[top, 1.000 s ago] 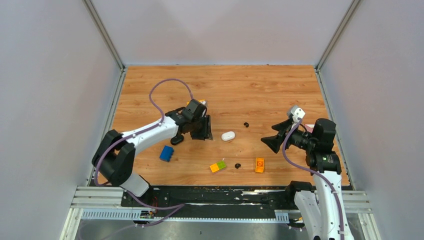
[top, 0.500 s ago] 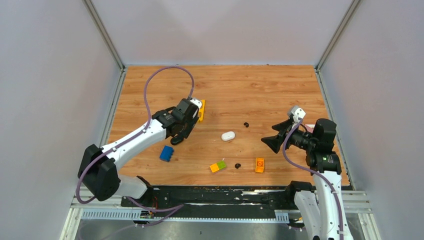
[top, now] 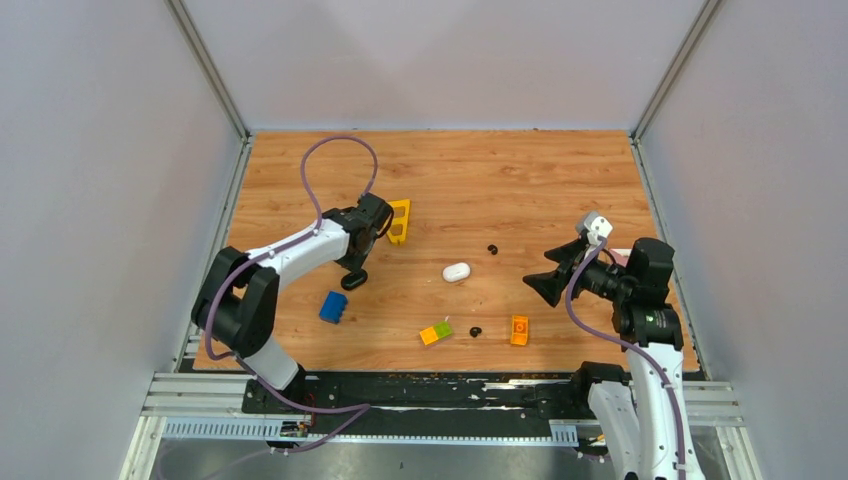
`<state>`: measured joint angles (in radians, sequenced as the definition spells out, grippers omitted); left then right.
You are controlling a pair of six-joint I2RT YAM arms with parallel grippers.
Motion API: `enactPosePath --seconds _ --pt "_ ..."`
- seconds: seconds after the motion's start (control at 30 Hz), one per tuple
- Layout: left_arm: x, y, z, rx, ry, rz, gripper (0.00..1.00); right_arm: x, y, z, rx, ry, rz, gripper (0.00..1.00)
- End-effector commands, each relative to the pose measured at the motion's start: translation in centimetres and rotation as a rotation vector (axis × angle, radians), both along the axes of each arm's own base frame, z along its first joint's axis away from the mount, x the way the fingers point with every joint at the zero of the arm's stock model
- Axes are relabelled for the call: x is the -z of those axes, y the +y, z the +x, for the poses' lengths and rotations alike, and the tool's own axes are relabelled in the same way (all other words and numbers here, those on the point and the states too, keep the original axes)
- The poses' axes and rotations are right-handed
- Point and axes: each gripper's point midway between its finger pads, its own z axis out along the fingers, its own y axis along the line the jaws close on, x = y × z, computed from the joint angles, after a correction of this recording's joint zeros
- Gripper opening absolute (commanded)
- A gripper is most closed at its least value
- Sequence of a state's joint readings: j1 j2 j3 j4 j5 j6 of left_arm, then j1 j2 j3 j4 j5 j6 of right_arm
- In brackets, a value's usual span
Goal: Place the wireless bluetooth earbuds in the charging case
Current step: Move the charging case to the center of the board.
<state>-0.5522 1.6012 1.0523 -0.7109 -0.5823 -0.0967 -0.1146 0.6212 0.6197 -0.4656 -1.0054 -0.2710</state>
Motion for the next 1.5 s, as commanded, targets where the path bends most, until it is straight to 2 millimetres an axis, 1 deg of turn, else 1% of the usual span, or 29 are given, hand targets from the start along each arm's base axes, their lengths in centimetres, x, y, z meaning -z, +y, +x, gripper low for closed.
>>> enactPosePath --seconds 0.0,0.2,0.33,0.43,0.57,0.73,0.83,0.9,1.07,1.2,1.33,1.47 --pt "-0.3 0.2 1.0 -0.022 -0.034 0.019 0.66 -0.8 0.2 -0.1 -0.029 -0.051 0.001 0.77" --pt "1.7 0.1 0.8 0.034 0.016 0.043 0.63 -0.8 0.3 -0.2 -0.031 -0.052 0.002 0.77" --pt "2.6 0.4 0.4 0.061 0.044 0.058 0.62 -0.8 0.2 -0.2 -0.032 -0.049 0.002 0.77" --pt "2.7 0.2 0.2 0.075 0.057 0.047 0.62 -0.8 0.2 -0.3 -0.032 -0.05 0.002 0.77" --pt "2.6 0.8 -0.4 0.085 0.071 0.072 0.61 -0.9 0.2 -0.3 -0.031 -0.053 0.003 0.77" --pt "3.1 -0.4 -1.3 0.123 0.094 -0.022 0.6 -0.9 0.3 -0.4 -0.038 -0.055 0.006 0.77" --pt "3.7 -0.3 -1.8 0.12 0.112 -0.02 0.59 -0.9 0.3 -0.4 -0.041 -0.056 0.006 0.77" --pt "3.9 -0.9 -2.2 0.139 0.122 -0.036 0.58 -0.9 0.3 -0.5 -0.04 -0.056 0.006 0.77" --pt "3.4 -3.4 -2.9 0.243 0.099 -0.056 0.58 -0.9 0.3 -0.4 -0.038 -0.058 0.006 0.77" --pt "3.1 -4.5 -2.7 0.27 0.071 -0.029 0.58 -0.9 0.2 -0.4 -0.038 -0.057 0.006 0.77" --pt "3.8 -6.5 -3.1 0.311 0.11 -0.044 0.57 -0.8 0.3 -0.4 -0.04 -0.054 0.008 0.77" --pt "3.9 -8.2 -3.2 0.353 0.123 -0.013 0.56 -0.8 0.2 -0.4 -0.036 -0.053 0.008 0.77"
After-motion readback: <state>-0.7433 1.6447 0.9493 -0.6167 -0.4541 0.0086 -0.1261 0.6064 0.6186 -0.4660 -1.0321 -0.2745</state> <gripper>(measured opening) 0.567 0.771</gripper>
